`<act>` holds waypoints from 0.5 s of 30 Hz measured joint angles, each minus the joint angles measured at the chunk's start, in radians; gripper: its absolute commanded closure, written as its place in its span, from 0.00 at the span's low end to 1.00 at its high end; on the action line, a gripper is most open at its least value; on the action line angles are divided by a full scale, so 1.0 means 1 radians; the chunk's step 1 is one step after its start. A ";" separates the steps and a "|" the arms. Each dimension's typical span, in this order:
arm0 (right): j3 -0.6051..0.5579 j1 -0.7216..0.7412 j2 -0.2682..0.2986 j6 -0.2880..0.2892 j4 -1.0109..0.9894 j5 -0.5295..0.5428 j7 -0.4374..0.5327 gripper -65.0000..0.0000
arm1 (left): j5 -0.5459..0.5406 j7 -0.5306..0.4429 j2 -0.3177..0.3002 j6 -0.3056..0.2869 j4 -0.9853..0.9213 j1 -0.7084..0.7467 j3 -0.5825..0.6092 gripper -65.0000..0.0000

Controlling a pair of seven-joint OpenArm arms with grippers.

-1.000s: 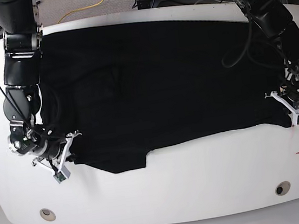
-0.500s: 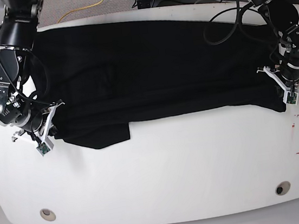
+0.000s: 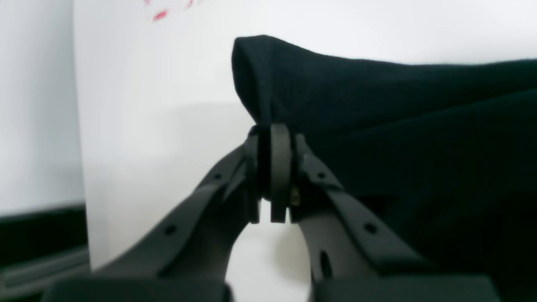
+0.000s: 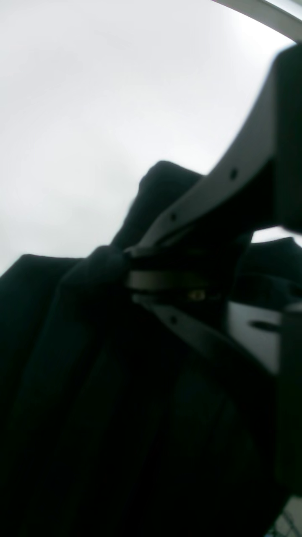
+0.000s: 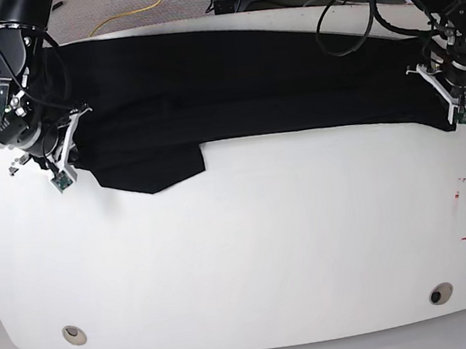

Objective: Fold the T-shirt properly
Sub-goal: 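Fold the hem over toward the collar edge with both grippers, then lower the folded hem onto the shirt and adjust with both grippers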

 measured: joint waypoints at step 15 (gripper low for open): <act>0.145 -0.134 -0.118 -0.003 0.071 -0.009 -0.069 0.35 | 0.005 0.067 -0.002 0.001 0.024 0.105 -0.004 0.88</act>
